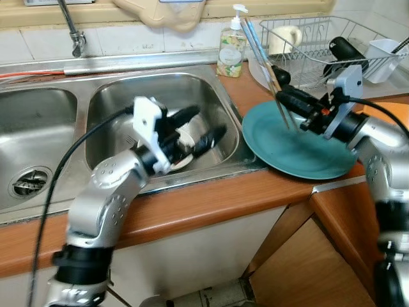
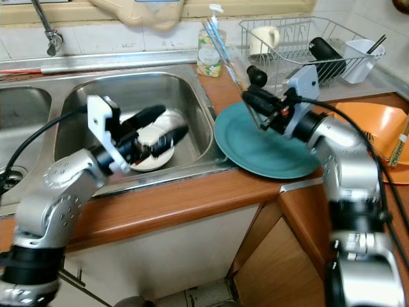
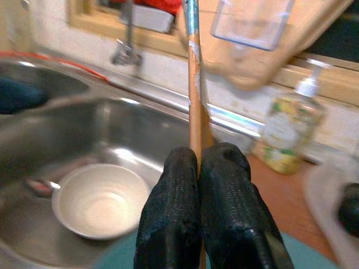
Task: Kitchen organization
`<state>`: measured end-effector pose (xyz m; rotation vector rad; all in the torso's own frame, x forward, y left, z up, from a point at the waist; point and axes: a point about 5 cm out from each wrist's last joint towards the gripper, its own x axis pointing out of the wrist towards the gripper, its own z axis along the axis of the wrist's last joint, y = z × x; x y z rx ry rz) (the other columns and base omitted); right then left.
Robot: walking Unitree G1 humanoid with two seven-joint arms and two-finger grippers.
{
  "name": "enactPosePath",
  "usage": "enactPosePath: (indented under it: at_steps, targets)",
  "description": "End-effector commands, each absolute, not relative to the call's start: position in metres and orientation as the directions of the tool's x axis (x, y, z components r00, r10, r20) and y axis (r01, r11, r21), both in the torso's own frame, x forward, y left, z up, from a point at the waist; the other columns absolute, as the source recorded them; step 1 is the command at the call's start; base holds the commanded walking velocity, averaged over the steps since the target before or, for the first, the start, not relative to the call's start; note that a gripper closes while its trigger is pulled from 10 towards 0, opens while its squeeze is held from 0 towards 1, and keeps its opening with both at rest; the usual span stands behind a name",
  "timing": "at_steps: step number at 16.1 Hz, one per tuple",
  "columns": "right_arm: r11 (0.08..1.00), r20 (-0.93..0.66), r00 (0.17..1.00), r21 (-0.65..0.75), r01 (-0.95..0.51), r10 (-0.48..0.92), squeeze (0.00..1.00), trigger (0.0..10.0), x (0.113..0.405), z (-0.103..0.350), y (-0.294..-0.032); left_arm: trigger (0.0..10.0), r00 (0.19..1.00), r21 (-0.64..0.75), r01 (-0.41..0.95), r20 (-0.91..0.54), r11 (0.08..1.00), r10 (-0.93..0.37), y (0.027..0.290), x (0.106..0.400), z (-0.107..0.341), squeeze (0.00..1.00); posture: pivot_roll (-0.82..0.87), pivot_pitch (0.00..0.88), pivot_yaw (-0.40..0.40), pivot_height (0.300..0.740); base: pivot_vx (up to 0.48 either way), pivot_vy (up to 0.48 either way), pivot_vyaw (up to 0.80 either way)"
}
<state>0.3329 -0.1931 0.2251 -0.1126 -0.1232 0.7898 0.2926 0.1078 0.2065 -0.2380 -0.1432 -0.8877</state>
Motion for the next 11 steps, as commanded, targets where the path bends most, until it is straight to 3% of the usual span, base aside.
enactPosePath:
  at_steps: [1, 3, 4, 5, 7, 8, 11]
  targets:
    - [0.695, 0.086, 0.691, -0.141, -0.705, 0.718, 0.0, 0.0, 0.329, 0.231, -0.192, 10.0, 0.604, -0.169, 0.797, 0.246, 0.58, -0.758, 0.107, 0.294, 0.212, 0.0, -0.09, 0.0, 0.022, 0.74, 0.0, 0.0, 0.0]
    - [0.67, 0.087, 0.665, -0.133, -0.73, 0.742, 0.0, 0.4, 0.318, 0.231, -0.182, 10.0, 0.568, -0.222, 0.823, 0.292, 0.524, -0.769, 0.104, 0.295, 0.215, 0.0, -0.09, 0.0, 0.033, 0.74, 0.0, 0.0, 0.0]
    - [0.661, 0.091, 0.655, -0.13, -0.739, 0.75, 0.0, 0.7, 0.313, 0.233, -0.177, 10.0, 0.542, -0.235, 0.839, 0.298, 0.49, -0.786, 0.102, 0.295, 0.215, 0.46, -0.09, 0.0, 0.038, 0.74, 0.0, 0.0, 0.0]
    - [0.657, 0.09, 0.65, -0.126, -0.744, 0.754, 0.0, 0.7, 0.309, 0.233, -0.174, 10.0, 0.534, -0.236, 0.844, 0.294, 0.481, -0.793, 0.1, 0.296, 0.216, 1.0, -0.09, 0.0, 0.04, 0.74, 0.0, 0.0, 0.0]
    - [0.649, 0.087, 0.643, -0.125, -0.75, 0.761, 0.0, 0.6, 0.305, 0.233, -0.17, 10.0, 0.537, -0.238, 0.842, 0.296, 0.483, -0.79, 0.099, 0.298, 0.217, 1.0, -0.09, 0.0, 0.043, 0.74, 0.0, 0.0, 0.0]
    - [0.632, 0.081, 0.627, -0.126, -0.765, 0.775, 0.0, 0.5, 0.299, 0.234, -0.164, 10.0, 0.541, -0.263, 0.839, 0.309, 0.476, -0.782, 0.097, 0.302, 0.219, 0.0, -0.09, 0.0, 0.043, 0.74, 0.0, 0.0, 0.0]
    - [0.598, 0.057, 0.596, -0.137, -0.79, 0.801, 0.0, 0.0, 0.293, 0.233, -0.154, 10.0, 0.537, -0.319, 0.838, 0.333, 0.443, -0.775, 0.09, 0.31, 0.219, 0.0, -0.09, 0.0, 0.043, 0.74, 0.0, 0.0, 0.0]
